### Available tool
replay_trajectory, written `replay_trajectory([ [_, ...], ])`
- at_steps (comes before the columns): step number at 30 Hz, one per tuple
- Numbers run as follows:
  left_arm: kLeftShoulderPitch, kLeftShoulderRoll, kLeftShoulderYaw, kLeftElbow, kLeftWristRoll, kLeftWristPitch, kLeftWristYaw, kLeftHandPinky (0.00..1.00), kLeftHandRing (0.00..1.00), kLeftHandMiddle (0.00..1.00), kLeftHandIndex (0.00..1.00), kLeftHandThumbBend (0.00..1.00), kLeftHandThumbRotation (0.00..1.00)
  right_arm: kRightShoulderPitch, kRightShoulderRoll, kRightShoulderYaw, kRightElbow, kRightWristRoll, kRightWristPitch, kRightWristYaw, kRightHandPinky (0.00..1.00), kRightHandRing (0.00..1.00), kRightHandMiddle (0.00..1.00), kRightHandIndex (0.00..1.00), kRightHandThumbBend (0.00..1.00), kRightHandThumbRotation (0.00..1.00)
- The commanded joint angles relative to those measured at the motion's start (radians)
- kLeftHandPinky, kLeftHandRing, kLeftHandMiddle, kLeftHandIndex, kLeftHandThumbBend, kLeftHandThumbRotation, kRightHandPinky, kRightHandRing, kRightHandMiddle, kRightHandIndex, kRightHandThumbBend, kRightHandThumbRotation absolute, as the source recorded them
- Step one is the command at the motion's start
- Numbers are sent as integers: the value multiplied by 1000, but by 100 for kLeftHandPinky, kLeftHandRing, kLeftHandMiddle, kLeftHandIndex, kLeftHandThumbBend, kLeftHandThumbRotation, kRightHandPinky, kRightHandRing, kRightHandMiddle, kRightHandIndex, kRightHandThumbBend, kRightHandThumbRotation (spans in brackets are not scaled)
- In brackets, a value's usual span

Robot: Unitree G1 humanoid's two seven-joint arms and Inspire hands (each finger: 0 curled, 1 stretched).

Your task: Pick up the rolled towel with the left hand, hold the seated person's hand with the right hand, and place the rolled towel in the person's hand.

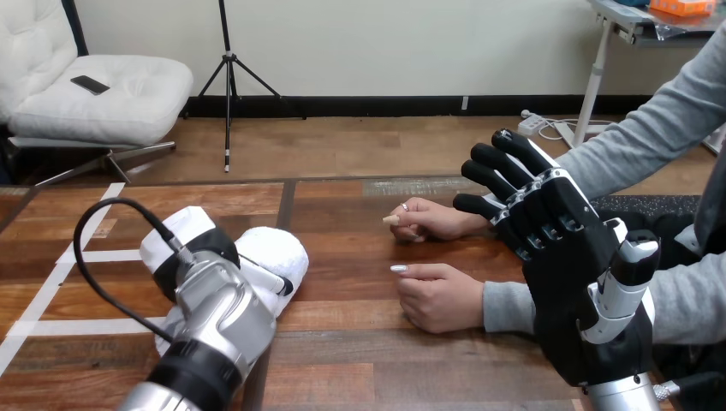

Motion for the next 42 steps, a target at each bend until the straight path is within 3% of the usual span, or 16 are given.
replay_trajectory([
  [1, 18, 33, 17, -65, 14, -30, 28, 4, 11, 21, 71, 66, 0, -48, 1, -5, -37, 8, -21, 1, 76, 86, 85, 85, 92, 100],
  [8, 55, 33, 35, -110, 18, -54, 58, 4, 11, 21, 70, 65, 0, -49, 0, -6, -34, 11, -24, 5, 77, 86, 86, 85, 92, 100],
  [13, 112, 28, 80, -187, 4, -108, 111, 5, 12, 22, 57, 65, 0, -48, -3, -8, -33, 9, -23, 6, 77, 86, 86, 85, 92, 100],
  [20, 190, 25, 136, -313, -23, -153, 121, 6, 14, 24, 45, 67, 0, -44, -5, -10, -40, 8, -10, 0, 77, 86, 85, 85, 91, 100],
  [30, 307, 25, 217, -496, -88, -259, 109, 9, 16, 26, 43, 66, 0, -42, -11, -16, -37, -1, -10, -5, 79, 86, 85, 85, 88, 98],
  [39, 394, 9, 293, -638, -185, -335, 76, 12, 21, 30, 43, 63, 0, -44, -20, -20, -29, 0, -6, 1, 80, 86, 86, 86, 85, 97],
  [42, 426, 9, 312, -682, -216, -384, 73, 12, 21, 30, 43, 63, 0, -45, -22, -21, -29, -5, -3, -2, 80, 86, 86, 86, 85, 96],
])
